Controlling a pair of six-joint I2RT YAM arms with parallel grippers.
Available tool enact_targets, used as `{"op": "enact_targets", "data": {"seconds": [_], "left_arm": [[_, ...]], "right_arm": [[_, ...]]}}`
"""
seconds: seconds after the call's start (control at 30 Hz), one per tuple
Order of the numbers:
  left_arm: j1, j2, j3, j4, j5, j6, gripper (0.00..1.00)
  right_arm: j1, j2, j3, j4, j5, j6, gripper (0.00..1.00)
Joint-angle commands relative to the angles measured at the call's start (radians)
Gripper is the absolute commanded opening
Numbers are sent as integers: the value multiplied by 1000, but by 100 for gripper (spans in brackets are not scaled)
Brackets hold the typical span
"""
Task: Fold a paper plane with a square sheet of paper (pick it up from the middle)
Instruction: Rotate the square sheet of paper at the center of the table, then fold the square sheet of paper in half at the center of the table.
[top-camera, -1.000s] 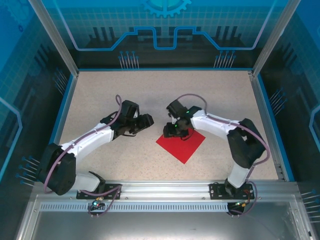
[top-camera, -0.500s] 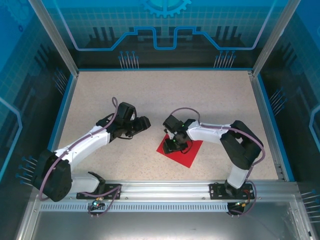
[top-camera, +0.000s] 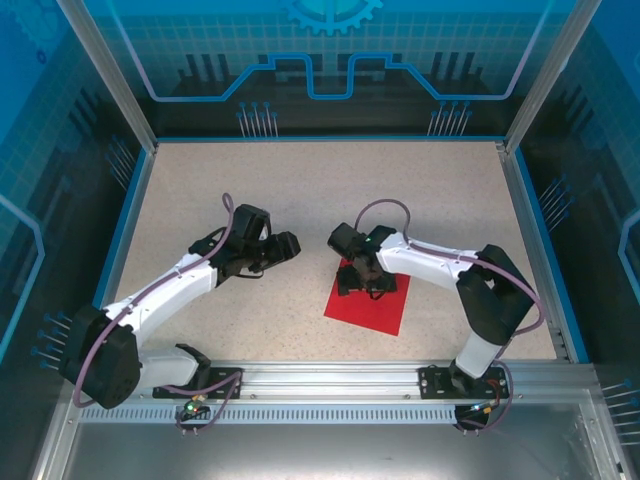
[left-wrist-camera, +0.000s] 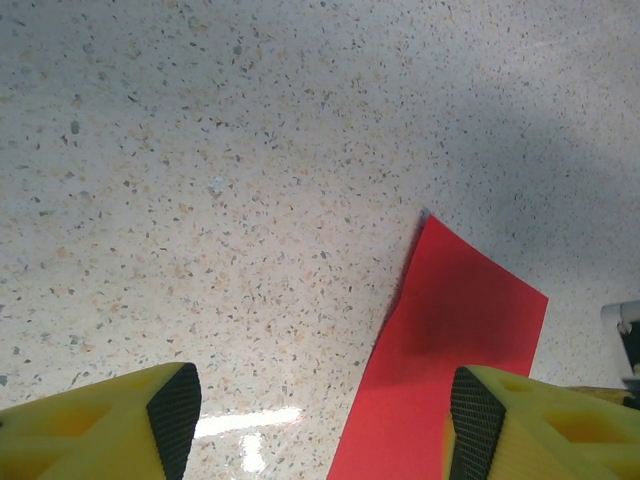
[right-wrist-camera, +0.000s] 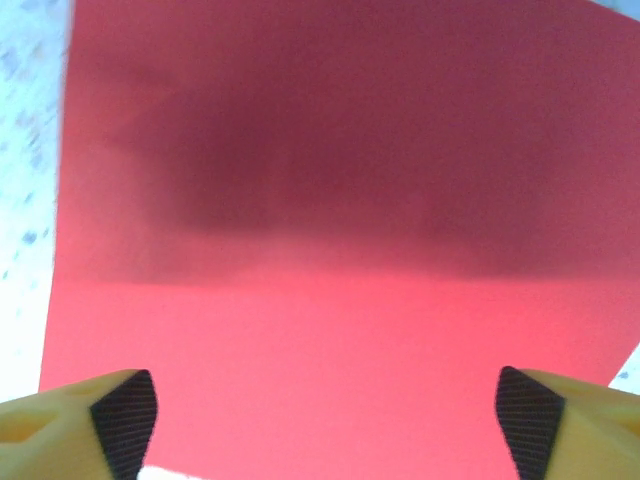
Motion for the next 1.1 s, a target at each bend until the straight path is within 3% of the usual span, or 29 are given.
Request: {"op": "enact_targets", "data": {"seconds": [0.0, 0.37, 0.53, 0.97, 1.07], "left_arm": [[8, 23, 26, -33, -14, 46, 71], [7, 61, 18, -18, 17, 55, 71], [7, 60, 20, -27, 20, 61, 71], [7, 55, 27, -42, 31, 54, 72], [7, 54, 29, -43, 36, 53, 72]], "right_arm": [[-9, 71, 17, -70, 96, 181, 99], [-29, 162, -74, 125, -41, 175, 98], [-53, 116, -151, 207, -92, 139, 86], [-70, 18, -133, 200, -110, 38, 74], [-72, 9, -130, 202, -110, 28, 62]]}}
